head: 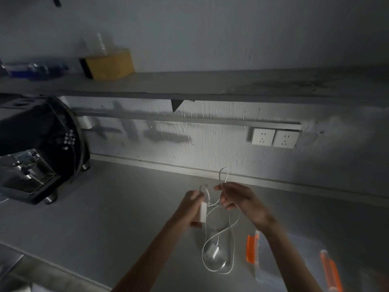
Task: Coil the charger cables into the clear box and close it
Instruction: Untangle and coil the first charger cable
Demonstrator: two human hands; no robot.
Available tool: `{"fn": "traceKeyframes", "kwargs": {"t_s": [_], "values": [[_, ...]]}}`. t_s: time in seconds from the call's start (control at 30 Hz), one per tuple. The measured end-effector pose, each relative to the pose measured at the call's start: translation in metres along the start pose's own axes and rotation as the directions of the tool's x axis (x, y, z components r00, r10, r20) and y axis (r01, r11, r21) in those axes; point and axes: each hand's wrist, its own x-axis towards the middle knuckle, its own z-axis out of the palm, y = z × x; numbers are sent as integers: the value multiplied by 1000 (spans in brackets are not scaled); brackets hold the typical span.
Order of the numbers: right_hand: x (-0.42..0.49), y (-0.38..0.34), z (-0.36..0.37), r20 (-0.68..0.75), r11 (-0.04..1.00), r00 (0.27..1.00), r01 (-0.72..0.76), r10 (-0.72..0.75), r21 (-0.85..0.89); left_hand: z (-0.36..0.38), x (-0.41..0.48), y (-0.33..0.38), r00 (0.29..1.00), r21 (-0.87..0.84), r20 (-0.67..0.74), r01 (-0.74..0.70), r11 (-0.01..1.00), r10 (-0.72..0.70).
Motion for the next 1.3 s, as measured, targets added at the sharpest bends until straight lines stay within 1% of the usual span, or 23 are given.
{"fn": "traceKeyframes", "kwargs": {"t_s": [0.07, 0.13, 0.17, 0.2, 0.27, 0.37, 0.4, 0.43, 0.5, 0.53, 0.6, 0.63, 0.73, 0.77, 0.83, 0.9, 0.97, 1.0, 1.03, 1.13, 1.17, 1.23, 1.3], "values": [[5, 9, -1, -50, 978, 996, -85, 76, -189, 9, 1, -13, 998, 28, 34, 46, 999, -47], [7, 21, -3, -113, 855, 990, -125, 78, -504, 13, -4, -13, 990, -2, 108, 86, 996, -86], [8, 28, -4, -149, 786, 986, -149, 72, -600, 14, -6, -10, 982, 2, 170, 84, 996, -84], [8, 34, -4, -188, 778, 979, -182, 84, -602, 14, -10, -5, 968, 15, 241, 71, 997, -73], [7, 41, -3, -198, 861, 972, -209, 129, -463, 12, -17, 5, 933, 17, 358, 18, 1000, -23], [1, 44, 0, -145, 937, 989, -52, 1, -346, 6, -29, 20, 906, 41, 417, -100, 994, 74], [-1, 42, 2, -105, 966, 994, 11, -39, -257, 3, -33, 26, 897, 62, 430, -144, 988, 103], [-3, 38, 5, -65, 993, 997, 42, -50, -108, 1, -36, 32, 883, 71, 451, -180, 981, 130], [-5, 33, 9, -26, 990, 999, 45, -42, 136, 0, -40, 46, 846, -9, 494, -227, 974, 202], [-5, 32, 13, -31, 984, 998, 64, -60, 164, 0, -42, 54, 829, -102, 499, -232, 968, 251], [-7, 30, 20, -45, 989, 995, 95, -90, 115, -2, -41, 67, 822, -294, 468, -201, 934, 324], [-8, 29, 23, -59, 990, 992, 116, -111, 79, -3, -39, 72, 821, -350, 459, -183, 919, 339], [-8, 30, 21, -124, 988, 981, 143, -149, -58, -10, -33, 75, 793, -400, 499, -148, 905, 350], [-10, 32, 20, -127, 986, 979, 155, -162, -60, -13, -30, 73, 787, -428, 506, -126, 895, 352], [-18, 35, 21, -128, 990, 984, 115, -125, -82, -16, -23, 72, 803, -530, 463, -89, 843, 376], [-31, 44, 33, -84, 986, 995, 34, -48, -165, -16, -13, 72, 876, -591, 295, -146, 794, 381], [-47, 58, 48, 22, 937, 999, -15, 25, -350, -16, -2, 70, 946, -472, 9, -282, 836, 324], [-55, 60, 56, 42, 916, 997, -42, 64, -399, -16, 3, 66, 950, -395, -105, -312, 864, 295], [-63, 57, 63, 46, 897, 996, -44, 72, -440, -16, 7, 61, 950, -359, -171, -307, 881, 261], [-76, 30, 66, 42, 856, 999, 39, -20, -515, -13, 14, 43, 967, -371, -202, -220, 902, 153], [-77, 21, 63, 42, 813, 997, 75, -62, -577, -12, 15, 36, 972, -376, -197, -197, 906, 129], [-78, 10, 53, 40, 678, 986, 138, -159, -722, -12, 15, 26, 980, -382, -182, -152, 912, 87], [-82, 8, 40, -7, 610, 982, 112, -189, -785, -16, 17, 20, 983, -421, -174, -133, 897, 64]]}}
